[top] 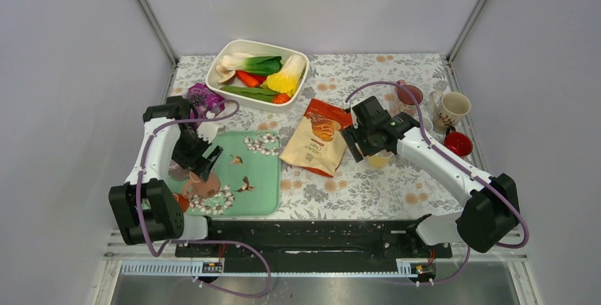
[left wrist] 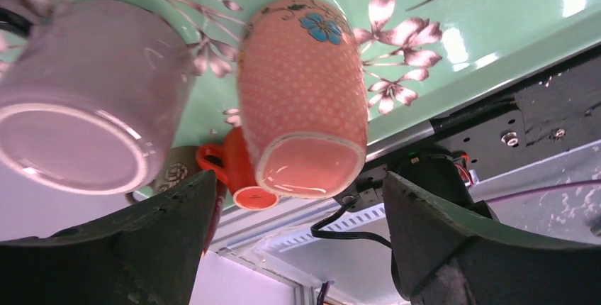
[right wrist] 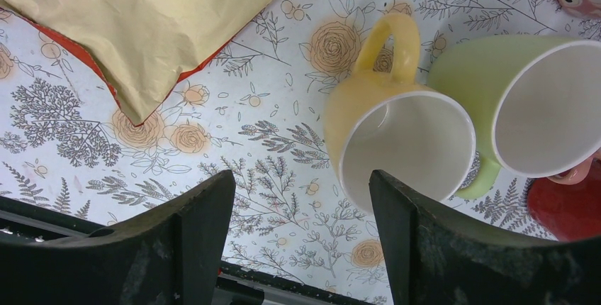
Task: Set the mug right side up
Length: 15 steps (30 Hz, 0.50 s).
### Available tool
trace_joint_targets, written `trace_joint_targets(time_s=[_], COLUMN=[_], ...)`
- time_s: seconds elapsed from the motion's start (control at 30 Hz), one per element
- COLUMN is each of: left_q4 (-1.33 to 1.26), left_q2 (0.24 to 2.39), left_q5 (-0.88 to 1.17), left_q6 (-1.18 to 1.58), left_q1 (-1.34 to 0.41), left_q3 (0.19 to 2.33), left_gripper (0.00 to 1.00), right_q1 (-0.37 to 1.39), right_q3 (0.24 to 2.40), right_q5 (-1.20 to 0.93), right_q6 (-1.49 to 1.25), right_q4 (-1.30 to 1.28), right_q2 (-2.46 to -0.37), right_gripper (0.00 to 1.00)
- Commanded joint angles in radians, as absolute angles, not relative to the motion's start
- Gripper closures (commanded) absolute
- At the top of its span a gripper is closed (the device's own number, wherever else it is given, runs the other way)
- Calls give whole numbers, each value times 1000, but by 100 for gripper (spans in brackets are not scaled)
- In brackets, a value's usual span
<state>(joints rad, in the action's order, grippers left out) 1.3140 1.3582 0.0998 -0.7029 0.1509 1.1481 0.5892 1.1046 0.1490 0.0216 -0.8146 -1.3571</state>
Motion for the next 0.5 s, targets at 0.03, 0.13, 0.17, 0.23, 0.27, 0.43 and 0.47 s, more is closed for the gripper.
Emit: trace_joint_targets(time_s=[0.03, 0.13, 0.17, 0.23, 0.27, 0.43, 0.47], left_q4=[1302, 1303, 1304, 1296, 1291, 1251, 1240], left_q2=[1368, 1381, 1386, 1397, 1401, 1396, 1395], left_q5=[112, 159, 167, 176, 181, 213, 217], left_q6=[-721, -715, -714, -713, -710, -672, -660], left_q1=[160, 157, 154, 143, 134, 52, 24], left_q3=[1093, 1087, 1083, 1070, 1064, 1066, 1068], left_gripper=[18, 30, 32, 37, 39, 44, 44], right_q1=[600, 600, 600, 600, 600, 600, 600], right_q3=[1101, 1103, 1103, 1103, 1103, 1103, 1103], right_q5=[170, 168, 167, 169, 169, 167, 167], right_q6=[29, 31, 31, 30, 32, 31, 32], right_q4=[-798, -799, -799, -798, -798, -799, -799], right_q2=[-1345, -1349, -1351, -1350, -1351, -1353, -1356], right_gripper=[21, 21, 21, 21, 21, 21, 21])
